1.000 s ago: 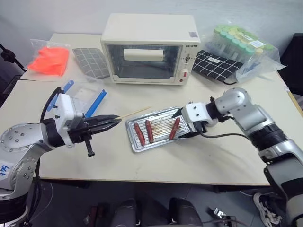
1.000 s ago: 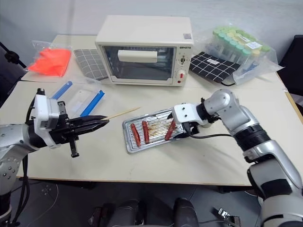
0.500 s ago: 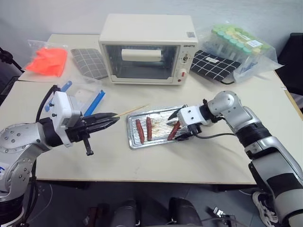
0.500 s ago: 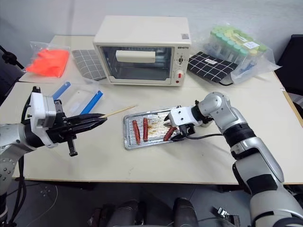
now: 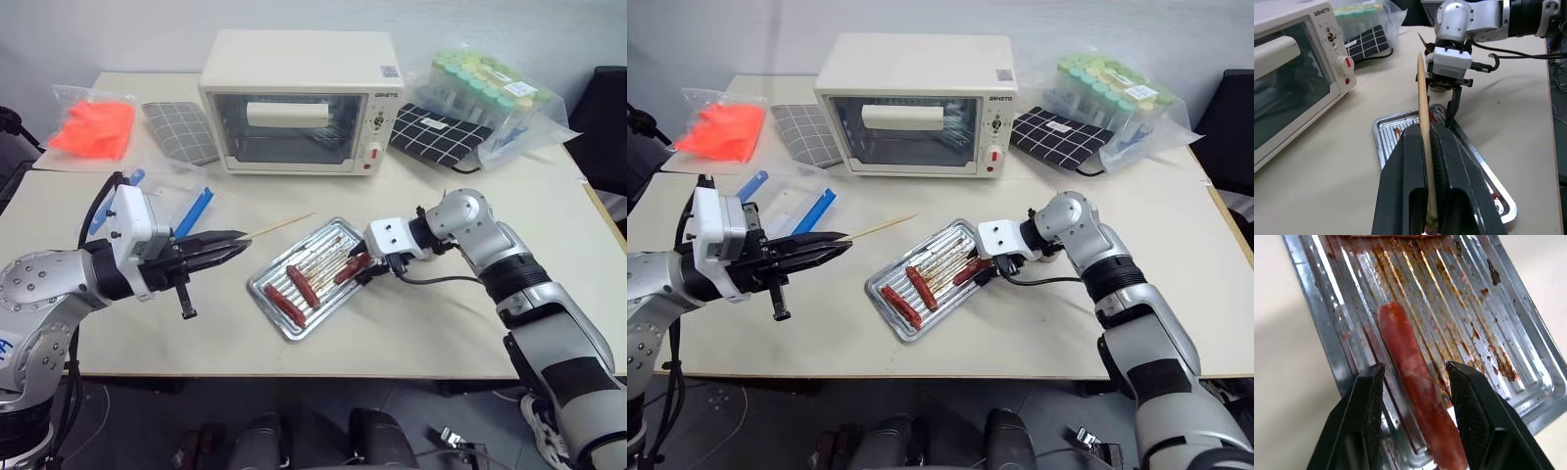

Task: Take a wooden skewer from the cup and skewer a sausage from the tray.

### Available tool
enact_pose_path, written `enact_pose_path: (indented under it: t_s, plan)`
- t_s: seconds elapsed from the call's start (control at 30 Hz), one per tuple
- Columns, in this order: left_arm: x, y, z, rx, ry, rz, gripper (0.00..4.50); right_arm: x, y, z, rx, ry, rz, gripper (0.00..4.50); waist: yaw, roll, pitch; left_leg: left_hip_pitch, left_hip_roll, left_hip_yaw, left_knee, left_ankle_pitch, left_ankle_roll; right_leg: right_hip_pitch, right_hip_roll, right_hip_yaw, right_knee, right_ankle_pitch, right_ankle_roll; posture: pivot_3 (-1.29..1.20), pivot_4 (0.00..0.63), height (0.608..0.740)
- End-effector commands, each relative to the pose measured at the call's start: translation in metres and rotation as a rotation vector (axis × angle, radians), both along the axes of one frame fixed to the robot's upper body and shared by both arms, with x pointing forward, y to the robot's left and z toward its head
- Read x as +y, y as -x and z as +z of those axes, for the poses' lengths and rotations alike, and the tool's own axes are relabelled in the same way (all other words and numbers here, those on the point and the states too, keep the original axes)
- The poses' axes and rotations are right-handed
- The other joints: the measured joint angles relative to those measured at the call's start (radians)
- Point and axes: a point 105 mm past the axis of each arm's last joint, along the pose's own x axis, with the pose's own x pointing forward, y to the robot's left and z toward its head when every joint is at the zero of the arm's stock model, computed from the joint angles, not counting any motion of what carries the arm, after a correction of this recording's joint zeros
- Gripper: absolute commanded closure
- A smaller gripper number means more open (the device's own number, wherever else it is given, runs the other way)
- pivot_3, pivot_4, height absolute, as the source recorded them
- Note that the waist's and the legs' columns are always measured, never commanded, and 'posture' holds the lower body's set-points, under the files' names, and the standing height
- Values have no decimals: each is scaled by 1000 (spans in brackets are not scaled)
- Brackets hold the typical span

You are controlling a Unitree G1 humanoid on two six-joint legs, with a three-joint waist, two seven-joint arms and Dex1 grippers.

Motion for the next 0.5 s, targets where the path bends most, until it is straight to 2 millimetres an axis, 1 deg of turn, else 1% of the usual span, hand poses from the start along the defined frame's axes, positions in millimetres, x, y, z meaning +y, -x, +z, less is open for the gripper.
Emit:
enact_pose_path:
  t_s: [0.03,0.2,0.37,0.47,0.5]
  plan:
    - [0,1,7,-36,0,-6,4500,4,0,3,11,-25,-7,2462,1,0,0,0,0,0,0,0,0,0,0,0,0,0,0,0,150,740]
    - [-1,1,6,-36,2,-6,4500,11,4,3,70,-66,-18,2462,0,0,0,0,0,0,0,0,0,0,0,0,1,0,0,0,150,740]
    - [-1,0,5,-34,-3,-7,4500,11,8,-2,99,-62,-24,2462,1,0,0,0,0,-1,0,0,0,0,0,0,1,0,0,0,150,740]
    - [0,-1,5,-37,-4,-6,4500,11,8,-5,128,-65,-51,3045,1,0,0,0,0,-1,0,0,0,0,0,0,1,0,0,0,150,740]
    - [0,-2,6,-38,-4,-6,4500,11,8,-5,130,-65,-54,3404,1,0,0,0,0,-1,0,0,0,0,0,0,1,0,0,0,150,740]
